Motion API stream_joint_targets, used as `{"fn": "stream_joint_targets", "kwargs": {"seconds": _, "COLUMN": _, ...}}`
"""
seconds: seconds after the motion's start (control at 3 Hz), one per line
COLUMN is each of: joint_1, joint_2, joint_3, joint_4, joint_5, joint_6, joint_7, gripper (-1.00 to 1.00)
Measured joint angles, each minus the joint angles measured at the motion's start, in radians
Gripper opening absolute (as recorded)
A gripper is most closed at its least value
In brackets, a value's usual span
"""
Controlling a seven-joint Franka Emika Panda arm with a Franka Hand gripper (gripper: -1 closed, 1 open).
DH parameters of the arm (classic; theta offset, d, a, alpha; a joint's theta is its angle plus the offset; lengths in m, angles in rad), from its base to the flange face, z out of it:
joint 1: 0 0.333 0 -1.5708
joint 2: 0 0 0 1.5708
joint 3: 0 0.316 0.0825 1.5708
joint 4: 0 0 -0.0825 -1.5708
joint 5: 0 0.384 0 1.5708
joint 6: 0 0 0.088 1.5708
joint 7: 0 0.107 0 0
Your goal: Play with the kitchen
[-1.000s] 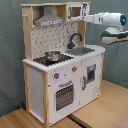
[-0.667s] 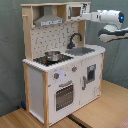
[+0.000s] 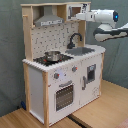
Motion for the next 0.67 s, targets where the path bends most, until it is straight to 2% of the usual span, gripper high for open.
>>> {"fn": "stream_joint_targets", "kwargs": {"seconds": 0.33, "joint_1": -0.066, "joint_2": 0.007, "joint_3": 0.062, "joint_4": 0.053, "joint_5": 0.001, "joint_6": -0.031, "joint_7": 0.002, "gripper": 1.00}}
{"fn": "stream_joint_targets", "kwargs": {"seconds": 0.67, "joint_1": -0.138, "joint_2": 0.007, "joint_3": 0.126, "joint_4": 0.066, "joint_5": 0.001, "joint_6": -0.060, "joint_7": 0.003, "gripper": 1.00}}
